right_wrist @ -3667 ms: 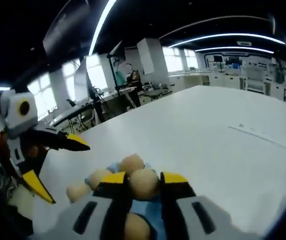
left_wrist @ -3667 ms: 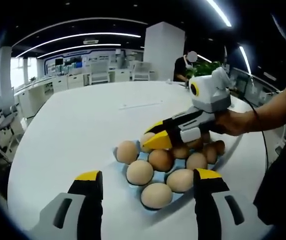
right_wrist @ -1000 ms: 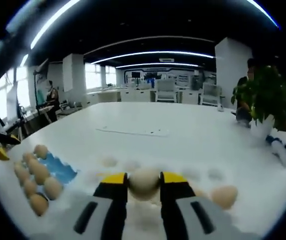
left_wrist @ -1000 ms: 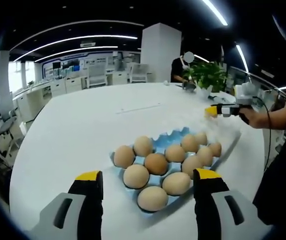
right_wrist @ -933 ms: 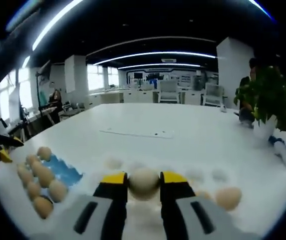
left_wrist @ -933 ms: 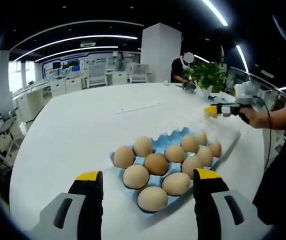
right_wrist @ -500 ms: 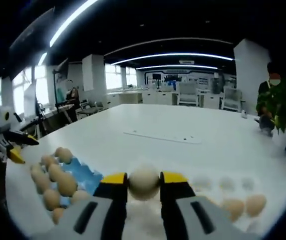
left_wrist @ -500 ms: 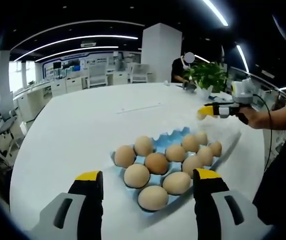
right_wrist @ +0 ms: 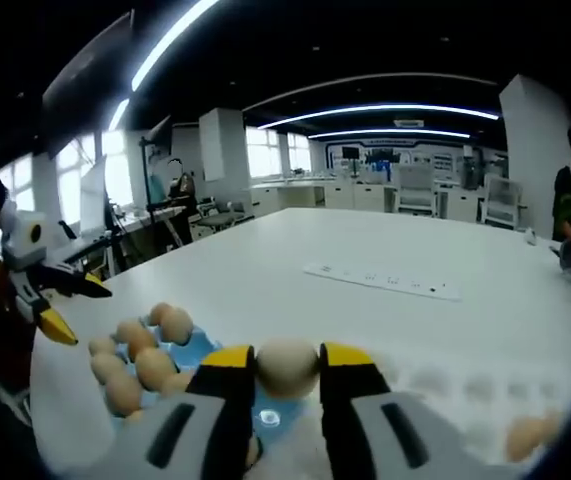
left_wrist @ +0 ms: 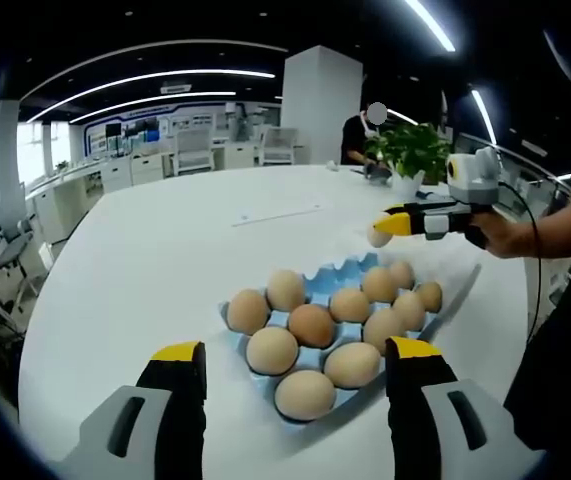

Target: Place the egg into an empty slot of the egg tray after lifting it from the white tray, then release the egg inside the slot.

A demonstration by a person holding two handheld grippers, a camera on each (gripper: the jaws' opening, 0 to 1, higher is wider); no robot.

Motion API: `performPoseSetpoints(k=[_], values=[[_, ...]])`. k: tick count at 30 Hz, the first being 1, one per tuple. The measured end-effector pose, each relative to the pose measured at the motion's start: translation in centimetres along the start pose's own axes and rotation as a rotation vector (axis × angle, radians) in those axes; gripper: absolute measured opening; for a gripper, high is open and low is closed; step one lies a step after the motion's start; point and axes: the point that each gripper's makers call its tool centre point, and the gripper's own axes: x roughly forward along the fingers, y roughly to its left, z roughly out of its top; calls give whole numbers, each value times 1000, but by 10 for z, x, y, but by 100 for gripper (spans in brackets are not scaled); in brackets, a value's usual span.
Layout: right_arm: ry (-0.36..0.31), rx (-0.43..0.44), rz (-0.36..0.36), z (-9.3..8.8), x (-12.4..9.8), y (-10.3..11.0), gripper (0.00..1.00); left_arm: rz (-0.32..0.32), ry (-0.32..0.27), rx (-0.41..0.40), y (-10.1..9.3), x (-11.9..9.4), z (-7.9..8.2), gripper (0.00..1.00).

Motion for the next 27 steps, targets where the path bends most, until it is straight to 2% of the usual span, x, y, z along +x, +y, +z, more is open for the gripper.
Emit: performPoseSetpoints(k=[3,13,23,27], values=[[3,-14,46,2,10,16,24,0,1,1,0,0,0,72],[16,-25,144,1,35,51,24,-3,4,1,-2,0,1,72],[43,-52,218,-5,53,78,25,-9,5,-4,-3,1,1,71],[60,-47,235,-10,59,82,25,-6,3,-4,-2,1,2,72]])
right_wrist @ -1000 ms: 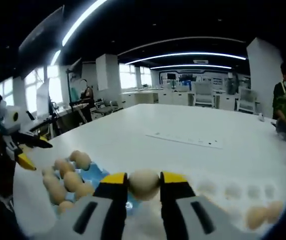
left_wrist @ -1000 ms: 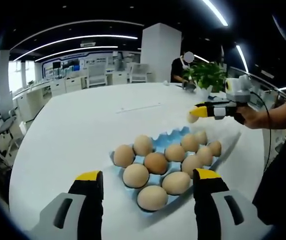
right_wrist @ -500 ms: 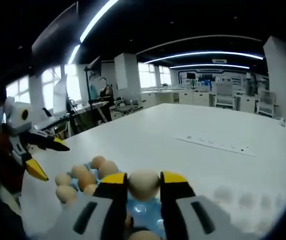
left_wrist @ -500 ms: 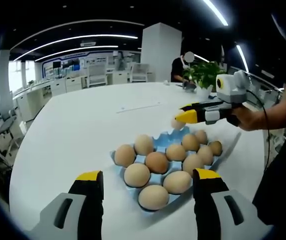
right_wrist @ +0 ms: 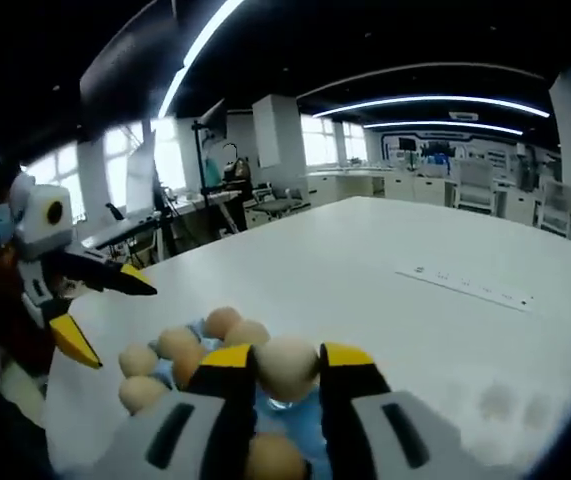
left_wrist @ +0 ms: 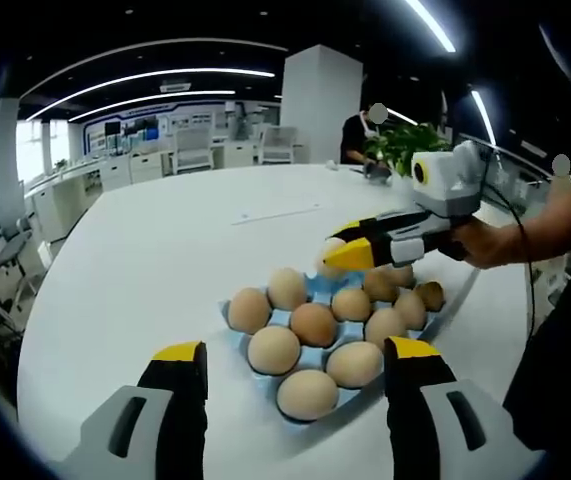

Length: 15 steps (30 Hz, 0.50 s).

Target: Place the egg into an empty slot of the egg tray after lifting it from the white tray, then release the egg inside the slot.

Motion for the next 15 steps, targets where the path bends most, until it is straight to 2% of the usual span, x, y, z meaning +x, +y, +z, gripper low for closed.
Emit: performPoseSetpoints(k=[14,15], values=[[59,33,16,-17,10,1,25,-2,5,-7,1,1,-2,71],[46,43,13,-15,10,0,25,-3,3,-8,1,1,-2,71]])
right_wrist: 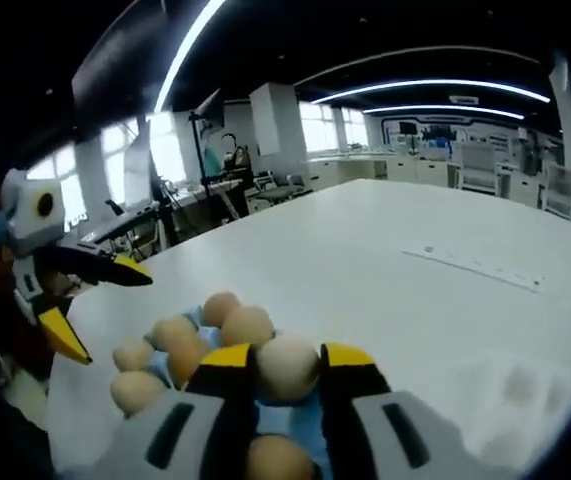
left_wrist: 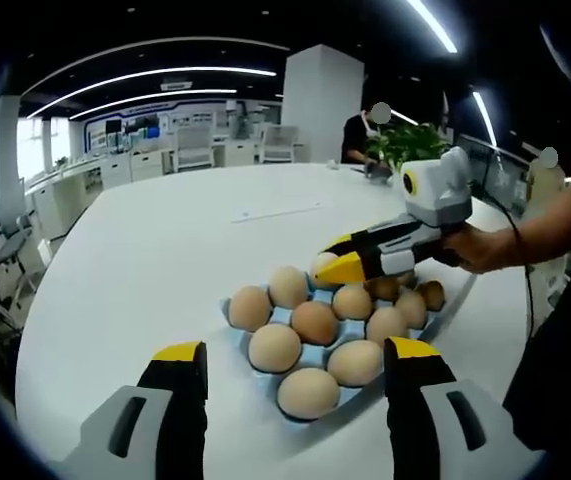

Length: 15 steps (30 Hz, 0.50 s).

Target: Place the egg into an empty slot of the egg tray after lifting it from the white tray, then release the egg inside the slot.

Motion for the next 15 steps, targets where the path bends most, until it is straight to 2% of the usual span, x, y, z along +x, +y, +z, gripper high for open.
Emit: performPoseSetpoints(k=[15], values=[[11,56,12,-4,-1,0,26,3,-5,-2,0,-1,1,71]])
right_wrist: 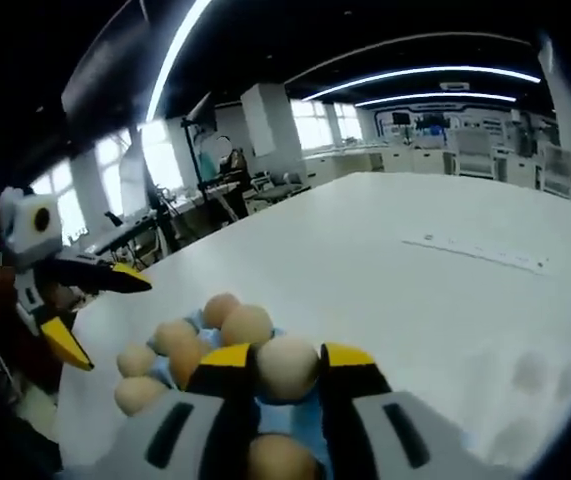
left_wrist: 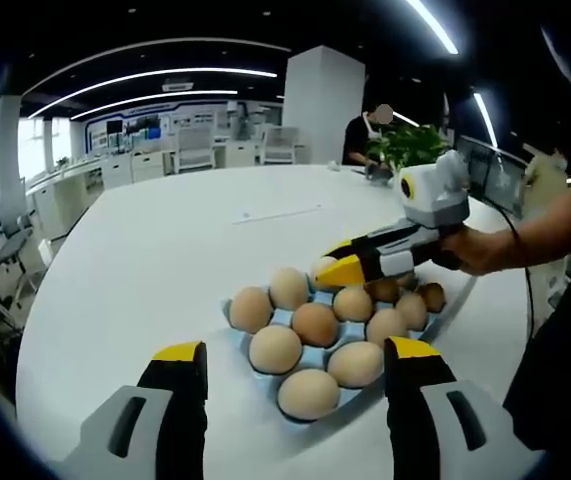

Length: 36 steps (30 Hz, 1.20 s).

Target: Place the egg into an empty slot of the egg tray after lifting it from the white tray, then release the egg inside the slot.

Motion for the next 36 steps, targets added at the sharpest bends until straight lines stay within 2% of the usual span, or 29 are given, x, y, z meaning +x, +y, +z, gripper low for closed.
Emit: performPoseSetpoints(k=[14,25,27,32,36], values=[[-5,3,13,0,-2,0,25,-1,0,2,-2,-2,0,71],[-8,17,9,-5,-22,-3,26,-11,-2,9,-6,-1,1,70],[-52,4,-14,3,-33,-6,26,-12,-5,12,-5,-1,2,70],[-84,38,-85,4,-59,-28,26,-11,-4,12,-4,-1,1,70],[-118,35,-219,1,-91,-63,25,-11,-8,17,-5,0,3,71]])
